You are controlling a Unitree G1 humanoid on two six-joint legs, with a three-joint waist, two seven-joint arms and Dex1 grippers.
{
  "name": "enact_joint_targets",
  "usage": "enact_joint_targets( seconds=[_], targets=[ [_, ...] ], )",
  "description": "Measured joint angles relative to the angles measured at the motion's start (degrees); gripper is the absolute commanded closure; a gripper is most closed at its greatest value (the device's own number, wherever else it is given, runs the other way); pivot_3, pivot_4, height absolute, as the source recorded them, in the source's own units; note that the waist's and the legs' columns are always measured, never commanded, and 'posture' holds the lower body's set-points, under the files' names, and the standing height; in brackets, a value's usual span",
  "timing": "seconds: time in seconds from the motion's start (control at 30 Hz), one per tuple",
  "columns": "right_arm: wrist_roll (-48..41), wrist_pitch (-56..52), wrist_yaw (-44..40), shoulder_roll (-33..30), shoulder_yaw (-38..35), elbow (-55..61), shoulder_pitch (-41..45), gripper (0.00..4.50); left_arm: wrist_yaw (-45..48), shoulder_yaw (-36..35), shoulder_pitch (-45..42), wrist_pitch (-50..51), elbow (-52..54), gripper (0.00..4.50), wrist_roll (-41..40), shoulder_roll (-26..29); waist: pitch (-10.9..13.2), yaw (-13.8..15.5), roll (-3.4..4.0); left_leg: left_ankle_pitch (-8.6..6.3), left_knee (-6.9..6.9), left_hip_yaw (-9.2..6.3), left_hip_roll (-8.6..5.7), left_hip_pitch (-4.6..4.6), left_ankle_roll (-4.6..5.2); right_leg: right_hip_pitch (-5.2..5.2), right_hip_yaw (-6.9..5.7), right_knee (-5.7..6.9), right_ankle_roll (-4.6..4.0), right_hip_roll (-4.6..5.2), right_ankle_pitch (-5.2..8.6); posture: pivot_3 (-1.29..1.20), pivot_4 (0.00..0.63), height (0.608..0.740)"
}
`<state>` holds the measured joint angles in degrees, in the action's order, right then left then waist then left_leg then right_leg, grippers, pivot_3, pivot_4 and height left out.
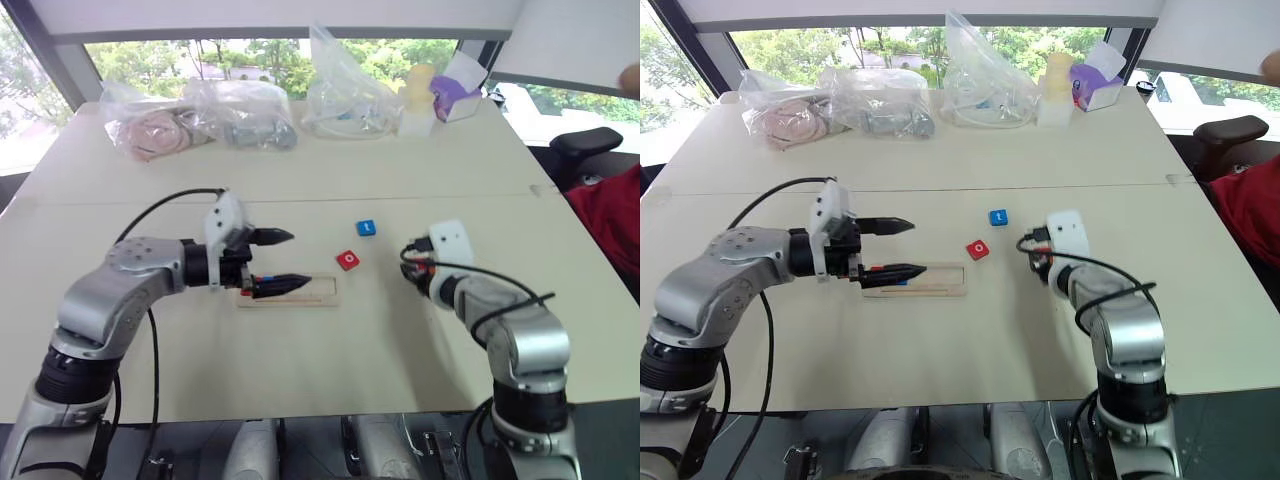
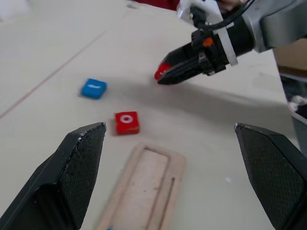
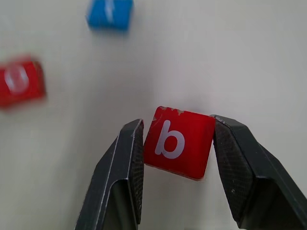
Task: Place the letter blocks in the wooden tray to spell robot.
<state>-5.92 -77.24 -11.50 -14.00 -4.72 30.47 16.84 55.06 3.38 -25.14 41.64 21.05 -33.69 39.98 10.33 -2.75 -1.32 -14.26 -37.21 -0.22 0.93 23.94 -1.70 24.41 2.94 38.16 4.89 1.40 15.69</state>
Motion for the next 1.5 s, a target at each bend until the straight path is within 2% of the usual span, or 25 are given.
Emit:
enact_joint_targets(
  seconds=[0.13,0.33,0.37,0.4,0.5,0.53,0.67,0.8,0.93,1.03,1.2,1.5],
  targets=[
    [0.15,0.63,2.87,3.94,-1.28,0.68,-0.82,2.95,0.53,1.76,0.01,-1.07,-1.00,0.00,1.05,-0.11,-0.01,0.12,-0.01,0.00,-0.03,0.03,0.01,-0.07,0.00,-0.07,0.01,-0.01,0.00,-0.02,0.00,0.00,0.150,0.735],
    [0.11,2.46,4.70,5.41,-0.94,0.26,-1.34,2.95,2.22,2.25,0.08,-2.87,-3.96,0.00,3.02,0.86,-0.01,0.18,-0.01,0.00,-0.02,0.03,0.00,-0.06,0.00,-0.08,0.01,-0.03,0.01,0.00,0.00,0.00,0.150,0.735],
    [0.11,2.77,5.01,5.75,-0.90,0.31,-1.57,1.92,2.29,2.25,0.20,-3.12,-4.18,0.00,3.21,0.94,-0.01,0.17,-0.01,0.00,-0.02,0.03,0.01,-0.06,0.00,-0.08,0.01,-0.03,0.01,0.00,0.00,0.00,0.150,0.735],
    [0.08,2.98,5.19,6.00,-0.77,0.40,-1.88,1.65,2.32,2.25,0.30,-3.24,-4.19,0.00,3.25,0.96,-0.01,0.18,-0.01,0.00,-0.02,0.03,0.01,-0.06,0.00,-0.08,0.01,-0.03,0.01,0.00,0.00,0.00,0.150,0.735],
    [0.02,3.46,5.66,6.35,0.32,0.77,-2.27,0.11,2.35,2.19,0.50,-3.41,-4.19,0.00,3.27,1.06,-0.01,0.20,-0.01,0.00,-0.03,0.02,0.01,-0.07,0.00,-0.11,0.00,-0.03,0.01,0.02,0.00,0.00,0.150,0.735],
    [0.00,3.54,5.77,6.45,0.55,0.78,-2.22,0.04,2.40,2.11,0.71,-3.42,-4.19,0.00,3.26,1.16,-0.01,0.22,-0.01,0.00,-0.04,0.02,0.02,-0.09,0.00,-0.13,0.01,-0.03,0.01,0.03,0.00,0.00,0.150,0.735],
    [-0.46,3.81,5.15,4.96,-2.14,-0.68,-0.59,0.04,3.30,1.18,0.81,-3.37,-4.44,0.00,2.96,2.68,-0.01,0.38,-0.01,0.01,-0.08,0.04,0.00,-0.07,0.00,-0.14,0.00,-0.04,0.02,0.09,0.01,0.00,0.150,0.735],
    [-3.55,7.73,-1.48,-2.62,-4.82,-1.41,2.07,0.04,5.19,-0.29,0.43,-2.27,-4.51,0.00,1.08,4.09,0.00,0.31,0.00,0.00,-0.04,0.05,-0.01,-0.05,0.00,-0.14,0.00,-0.08,0.06,0.10,0.03,0.00,0.150,0.735],
    [-9.85,24.72,-28.24,-25.86,-1.33,-4.21,-1.65,0.04,10.90,0.28,0.32,-1.02,-1.30,0.00,-0.74,8.95,0.07,0.37,0.03,-0.07,0.01,0.03,-0.08,-0.02,0.12,-0.25,-0.03,-0.22,0.23,0.10,0.16,0.00,0.150,0.735],
    [-11.28,37.12,-40.61,-31.32,-1.22,-15.12,-2.38,0.04,13.67,2.39,-0.20,-1.13,0.56,0.00,-0.67,9.80,0.07,0.29,0.00,-0.07,0.00,0.09,-0.09,-0.29,0.13,-0.52,0.00,-0.25,0.23,0.10,0.16,0.00,0.150,0.735],
    [-9.60,53.73,-49.68,-33.20,1.08,-29.48,-2.08,0.04,14.43,4.42,-0.61,-1.96,1.00,0.00,0.09,9.35,0.11,0.17,-0.04,-0.07,-0.02,0.08,-0.06,-0.64,0.13,-0.85,0.01,-0.26,0.20,0.01,0.18,0.00,0.150,0.735],
    [-5.30,67.23,-51.99,-29.09,6.53,-44.05,2.25,0.04,11.90,4.18,1.03,-1.83,1.45,0.00,0.53,9.03,0.11,0.35,-0.03,-0.07,-0.07,0.04,-0.02,-0.62,0.13,-0.87,0.02,-0.23,0.22,0.10,0.17,0.00,0.150,0.735]
  ],
)
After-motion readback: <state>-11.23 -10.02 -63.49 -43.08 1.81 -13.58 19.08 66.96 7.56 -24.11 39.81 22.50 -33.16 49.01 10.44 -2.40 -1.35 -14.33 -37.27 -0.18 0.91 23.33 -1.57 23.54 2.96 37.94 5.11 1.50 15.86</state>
